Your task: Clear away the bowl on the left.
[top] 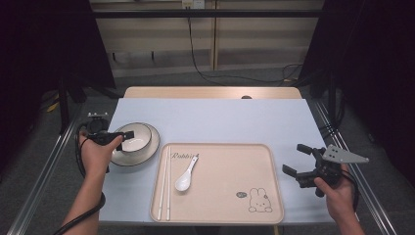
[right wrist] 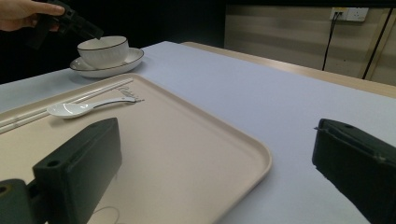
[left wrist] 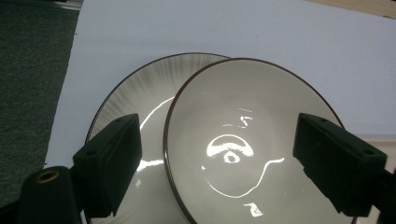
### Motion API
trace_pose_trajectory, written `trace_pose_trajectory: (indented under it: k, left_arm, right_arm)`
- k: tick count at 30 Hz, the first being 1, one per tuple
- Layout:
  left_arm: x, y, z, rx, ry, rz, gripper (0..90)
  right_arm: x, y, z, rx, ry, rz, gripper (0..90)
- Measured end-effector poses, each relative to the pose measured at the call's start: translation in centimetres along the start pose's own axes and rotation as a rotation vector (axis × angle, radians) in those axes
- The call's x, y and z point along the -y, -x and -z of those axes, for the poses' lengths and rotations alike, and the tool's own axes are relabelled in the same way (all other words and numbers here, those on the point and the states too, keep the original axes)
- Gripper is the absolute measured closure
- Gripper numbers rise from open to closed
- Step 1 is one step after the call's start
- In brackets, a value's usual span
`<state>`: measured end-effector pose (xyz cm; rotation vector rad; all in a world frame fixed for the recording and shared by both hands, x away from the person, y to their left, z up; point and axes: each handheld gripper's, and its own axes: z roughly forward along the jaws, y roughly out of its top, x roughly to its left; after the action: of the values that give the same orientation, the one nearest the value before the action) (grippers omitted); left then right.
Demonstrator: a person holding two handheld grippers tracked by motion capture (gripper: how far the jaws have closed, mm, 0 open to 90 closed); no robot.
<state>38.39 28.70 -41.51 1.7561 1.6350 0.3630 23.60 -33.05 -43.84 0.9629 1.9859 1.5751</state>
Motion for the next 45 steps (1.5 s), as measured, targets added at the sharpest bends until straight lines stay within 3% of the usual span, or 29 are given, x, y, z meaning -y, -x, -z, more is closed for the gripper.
trace_pose_trajectory:
  k: [3,4,6,12,14,16,23,26,29,31,33,38,43,45]
  left_arm:
    - [0.2,-0.3,-0.1,-0.01,-0.01,-0.011,21.8]
    - [0.3,-0.3,-0.3,-0.017,-0.002,0.01,22.2]
    - [0.4,-0.6,-0.4,-0.012,-0.022,0.004,26.4]
    - [0.8,-1.0,-0.9,-0.026,-0.023,0.052,33.7]
    - [0.9,-1.2,-0.9,-0.025,-0.032,0.041,36.6]
    - [1.0,-1.1,-1.2,-0.023,-0.021,0.076,42.5]
    - [1.5,-1.4,-1.8,-0.023,-0.032,0.138,60.3]
    - [1.6,-1.6,-1.9,-0.029,-0.041,0.146,68.2]
    - [1.6,-1.9,-1.9,-0.03,-0.038,0.19,78.8]
    - [1.5,-1.9,-1.8,-0.034,-0.052,0.168,80.6]
    - [1.5,-1.8,-1.8,-0.02,-0.046,0.191,81.3]
    - [1.1,-1.5,-1.4,-0.018,-0.058,0.147,81.4]
    - [0.4,-0.4,-0.4,0.051,-0.048,0.137,81.5]
    - [0.2,0.2,-0.3,0.059,-0.039,0.13,81.6]
  right_arm:
    - [0.0,0.0,0.0,0.0,-0.001,-0.001,0.8]
    - [0.0,0.0,0.0,0.0,0.0,0.0,0.9]
    - [0.0,0.0,0.0,-0.001,0.001,0.0,0.8]
    - [0.0,0.0,0.0,-0.002,0.001,0.0,0.8]
    - [0.0,0.0,0.1,-0.002,0.0,0.0,0.8]
    - [0.0,0.0,0.0,-0.003,0.001,0.0,0.8]
    - [0.0,0.0,0.1,-0.002,0.004,0.002,0.9]
    - [0.0,0.0,0.1,-0.002,0.003,0.002,0.8]
    - [0.0,0.0,0.1,-0.003,0.004,0.002,0.8]
    - [0.0,0.0,0.1,0.0,0.002,0.001,0.9]
    - [0.0,0.0,0.1,-0.003,0.003,0.003,0.8]
    - [0.0,0.0,0.2,-0.006,0.002,0.002,0.8]
    - [-0.1,0.1,0.2,0.003,0.001,-0.003,0.8]
    - [0.0,0.1,0.1,0.0,0.005,0.002,0.8]
